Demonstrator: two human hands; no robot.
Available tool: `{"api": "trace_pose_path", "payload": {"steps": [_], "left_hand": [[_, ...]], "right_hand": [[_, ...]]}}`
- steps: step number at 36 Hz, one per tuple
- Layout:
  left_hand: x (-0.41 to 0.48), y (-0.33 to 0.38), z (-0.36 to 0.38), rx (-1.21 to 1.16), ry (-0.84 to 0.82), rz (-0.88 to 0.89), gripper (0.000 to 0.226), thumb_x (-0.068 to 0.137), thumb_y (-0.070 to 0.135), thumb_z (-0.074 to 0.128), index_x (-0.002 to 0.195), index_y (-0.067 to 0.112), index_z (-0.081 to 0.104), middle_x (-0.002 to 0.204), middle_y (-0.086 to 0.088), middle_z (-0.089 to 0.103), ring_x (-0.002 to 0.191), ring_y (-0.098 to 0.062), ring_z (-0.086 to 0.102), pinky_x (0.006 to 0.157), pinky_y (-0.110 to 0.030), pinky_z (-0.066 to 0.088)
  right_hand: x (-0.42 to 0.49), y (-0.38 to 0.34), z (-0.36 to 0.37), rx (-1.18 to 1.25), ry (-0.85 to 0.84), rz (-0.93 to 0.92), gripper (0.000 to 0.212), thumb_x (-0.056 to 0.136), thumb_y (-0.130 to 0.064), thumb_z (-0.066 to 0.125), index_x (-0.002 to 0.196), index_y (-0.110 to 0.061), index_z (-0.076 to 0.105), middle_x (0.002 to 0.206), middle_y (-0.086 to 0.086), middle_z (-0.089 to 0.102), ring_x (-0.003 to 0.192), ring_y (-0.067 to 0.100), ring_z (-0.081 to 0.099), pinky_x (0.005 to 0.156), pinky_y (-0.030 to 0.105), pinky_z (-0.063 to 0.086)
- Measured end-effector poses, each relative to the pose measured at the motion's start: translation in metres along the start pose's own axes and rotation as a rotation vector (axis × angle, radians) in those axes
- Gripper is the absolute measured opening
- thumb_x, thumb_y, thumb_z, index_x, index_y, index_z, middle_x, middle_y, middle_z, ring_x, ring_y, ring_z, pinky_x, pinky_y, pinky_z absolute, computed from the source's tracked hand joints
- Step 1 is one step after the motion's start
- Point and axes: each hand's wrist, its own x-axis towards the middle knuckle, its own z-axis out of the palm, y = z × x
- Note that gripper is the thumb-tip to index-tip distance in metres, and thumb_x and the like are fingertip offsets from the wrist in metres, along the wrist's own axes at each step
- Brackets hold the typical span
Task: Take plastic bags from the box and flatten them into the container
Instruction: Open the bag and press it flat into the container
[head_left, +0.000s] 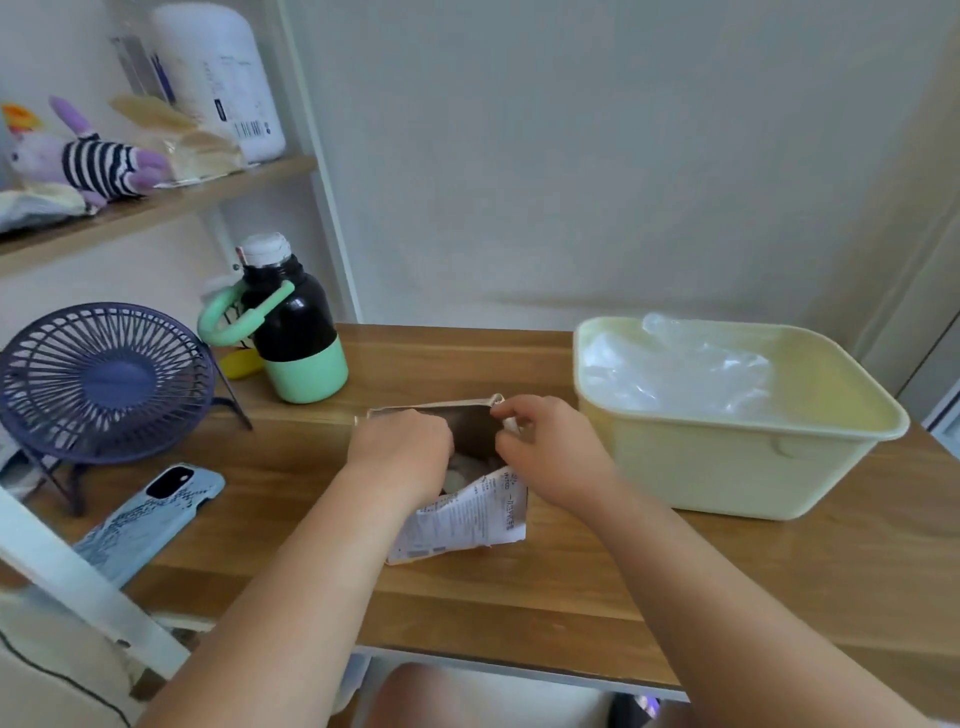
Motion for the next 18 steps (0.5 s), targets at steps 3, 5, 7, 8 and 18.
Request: {"api": "trace_pose_path", "payload": {"steps": [3,5,7,8,18], "left_hand": [[0.004,0.000,0.004,0.005,0.023,-0.009,0.032,0.092,0.011,0.051,0.112,0.030,0.068,0.102,0.004,0.064,0.089,-0.018,0.057,0.066,-0.028,0.039],[0.005,-0.002,0.005,-0.013,0.038,-0.015,0.030,0.092,0.013,0.053,0.110,0.031,0.069,0.102,0.004,0.065,0.091,-0.018,0.059,0.066,-0.027,0.040],[0.007,-0.002,0.007,-0.033,0.063,-0.026,0.028,0.092,0.015,0.053,0.105,0.031,0.071,0.100,0.005,0.066,0.090,-0.018,0.059,0.067,-0.028,0.041],[0.008,-0.002,0.008,-0.041,0.078,-0.035,0.026,0.092,0.015,0.054,0.102,0.031,0.072,0.098,0.005,0.066,0.088,-0.018,0.060,0.066,-0.028,0.041],[0.000,-0.016,0.018,-0.528,0.348,0.114,0.016,0.095,0.036,0.056,0.086,0.040,0.070,0.086,0.019,0.068,0.079,-0.001,0.060,0.064,-0.025,0.049]], "right_hand": [[-0.002,0.004,0.001,0.017,0.002,-0.016,0.036,0.094,-0.019,0.050,0.128,-0.026,0.056,0.122,-0.002,0.051,0.092,0.006,0.044,0.064,0.006,0.031],[-0.002,0.006,0.001,0.033,0.009,-0.019,0.035,0.094,-0.020,0.049,0.128,-0.027,0.057,0.115,-0.005,0.049,0.090,0.005,0.043,0.060,0.001,0.030],[-0.002,0.007,0.002,0.050,0.013,-0.012,0.035,0.094,-0.020,0.049,0.127,-0.028,0.057,0.110,-0.008,0.045,0.089,0.004,0.044,0.059,0.000,0.030],[-0.002,0.008,0.002,0.062,0.015,-0.007,0.034,0.094,-0.020,0.049,0.127,-0.028,0.057,0.109,-0.009,0.045,0.088,0.004,0.044,0.060,0.000,0.030],[-0.002,0.010,0.005,0.161,0.005,0.035,0.029,0.093,-0.022,0.052,0.121,-0.029,0.060,0.113,-0.004,0.053,0.080,0.003,0.051,0.062,0.004,0.036]]}}
